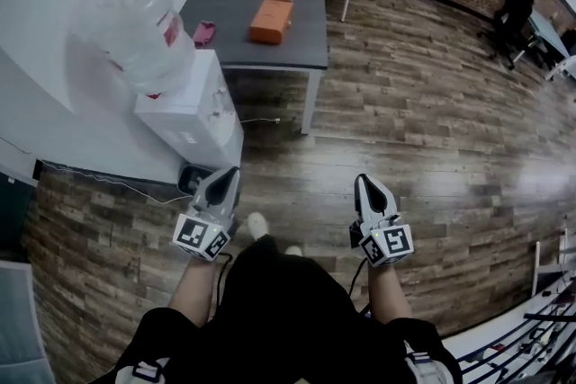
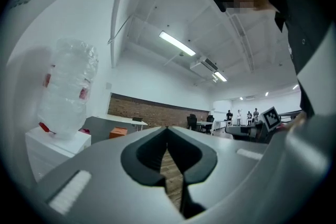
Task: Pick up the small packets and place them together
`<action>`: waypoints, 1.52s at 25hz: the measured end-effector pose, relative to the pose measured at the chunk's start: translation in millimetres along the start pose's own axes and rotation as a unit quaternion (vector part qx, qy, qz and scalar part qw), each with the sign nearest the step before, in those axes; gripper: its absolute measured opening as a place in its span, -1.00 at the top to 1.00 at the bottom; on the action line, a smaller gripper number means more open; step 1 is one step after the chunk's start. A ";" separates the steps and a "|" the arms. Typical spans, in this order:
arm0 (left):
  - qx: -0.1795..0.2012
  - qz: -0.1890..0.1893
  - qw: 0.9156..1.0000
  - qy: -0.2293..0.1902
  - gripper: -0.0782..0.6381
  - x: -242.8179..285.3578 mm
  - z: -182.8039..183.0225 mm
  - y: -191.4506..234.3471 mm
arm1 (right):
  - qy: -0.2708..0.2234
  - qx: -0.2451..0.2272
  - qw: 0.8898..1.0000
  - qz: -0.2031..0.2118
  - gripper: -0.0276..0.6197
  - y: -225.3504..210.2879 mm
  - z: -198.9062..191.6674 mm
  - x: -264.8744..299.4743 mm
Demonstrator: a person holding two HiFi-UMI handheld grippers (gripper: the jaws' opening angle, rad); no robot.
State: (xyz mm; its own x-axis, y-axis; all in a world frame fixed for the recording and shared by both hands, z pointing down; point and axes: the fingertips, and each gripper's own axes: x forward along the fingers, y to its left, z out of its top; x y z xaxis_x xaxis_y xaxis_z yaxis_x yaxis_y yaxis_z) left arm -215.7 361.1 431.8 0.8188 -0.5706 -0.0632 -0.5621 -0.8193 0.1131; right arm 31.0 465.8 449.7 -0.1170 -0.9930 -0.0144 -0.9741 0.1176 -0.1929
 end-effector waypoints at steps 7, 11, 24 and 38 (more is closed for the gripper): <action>0.009 -0.009 1.000 0.005 0.74 35.5 -11.3 26.1 | 0.029 -0.011 0.999 -0.021 0.91 -15.6 -6.1 27.0; -0.006 -0.029 1.000 0.003 0.72 62.2 -19.6 41.8 | 0.008 -0.005 1.000 -0.017 0.91 -19.9 3.3 43.7; 0.004 -0.054 0.998 -0.024 0.72 148.4 1.2 126.4 | -0.018 -0.028 0.999 -0.022 0.91 -35.4 29.5 162.0; -0.024 -0.044 0.999 0.000 0.77 188.1 -8.7 172.0 | -0.021 0.018 1.000 -0.010 0.91 -56.7 24.3 230.1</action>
State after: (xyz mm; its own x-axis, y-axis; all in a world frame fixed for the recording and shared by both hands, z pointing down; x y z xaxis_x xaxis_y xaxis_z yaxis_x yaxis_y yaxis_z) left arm -157.4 113.5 448.0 0.8647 -0.4966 -0.0754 -0.4818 -0.8625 0.1550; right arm 64.1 230.5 433.5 -0.0897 -0.9947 -0.0505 -0.9684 0.0990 -0.2288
